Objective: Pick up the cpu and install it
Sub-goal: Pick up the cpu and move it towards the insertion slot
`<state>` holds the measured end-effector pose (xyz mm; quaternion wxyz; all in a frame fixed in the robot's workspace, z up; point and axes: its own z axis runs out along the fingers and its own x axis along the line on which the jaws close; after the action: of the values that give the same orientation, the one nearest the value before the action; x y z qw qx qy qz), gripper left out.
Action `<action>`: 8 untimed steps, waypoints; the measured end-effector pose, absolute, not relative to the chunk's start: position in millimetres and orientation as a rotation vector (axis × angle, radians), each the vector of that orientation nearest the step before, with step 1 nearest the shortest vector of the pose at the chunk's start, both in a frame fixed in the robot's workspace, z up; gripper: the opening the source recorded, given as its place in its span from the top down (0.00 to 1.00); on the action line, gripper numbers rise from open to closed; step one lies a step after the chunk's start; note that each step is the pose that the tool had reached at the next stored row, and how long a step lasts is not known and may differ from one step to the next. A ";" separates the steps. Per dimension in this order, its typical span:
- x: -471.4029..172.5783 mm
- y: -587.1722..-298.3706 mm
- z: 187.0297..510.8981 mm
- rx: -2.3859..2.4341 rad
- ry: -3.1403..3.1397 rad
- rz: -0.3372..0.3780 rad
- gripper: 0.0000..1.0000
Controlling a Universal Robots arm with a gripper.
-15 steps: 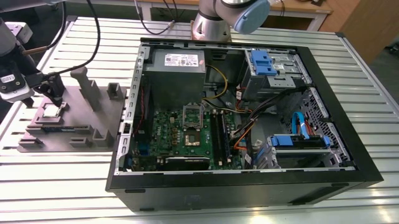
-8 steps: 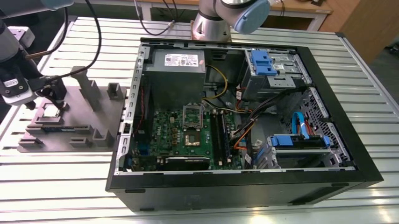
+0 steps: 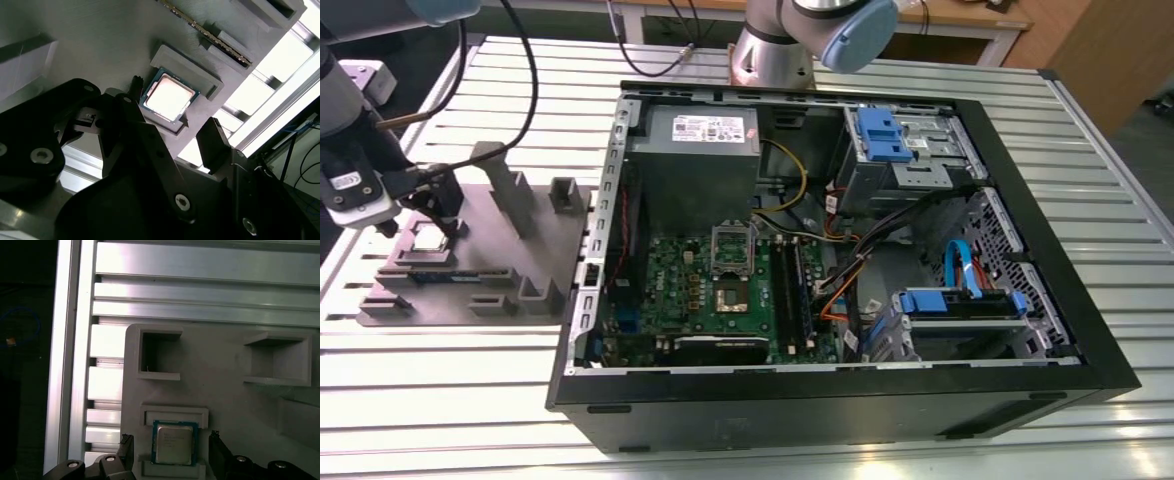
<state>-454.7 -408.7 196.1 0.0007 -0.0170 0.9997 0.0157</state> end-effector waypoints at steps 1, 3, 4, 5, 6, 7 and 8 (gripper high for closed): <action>-454.5 -408.8 196.0 -0.053 3.139 0.049 0.30; -453.9 -408.8 195.7 -0.053 3.139 0.049 0.30; -453.7 -408.8 195.5 -0.053 3.139 0.049 0.30; -453.6 -408.9 195.4 -0.053 3.140 0.049 0.30; -453.5 -409.0 195.2 -0.053 3.140 0.049 0.30; -453.3 -409.0 194.8 -0.051 3.140 0.049 0.30; -453.3 -408.9 194.3 -0.049 3.140 0.049 0.30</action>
<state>-453.3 -408.9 194.3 0.0006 -0.0157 0.9998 0.0156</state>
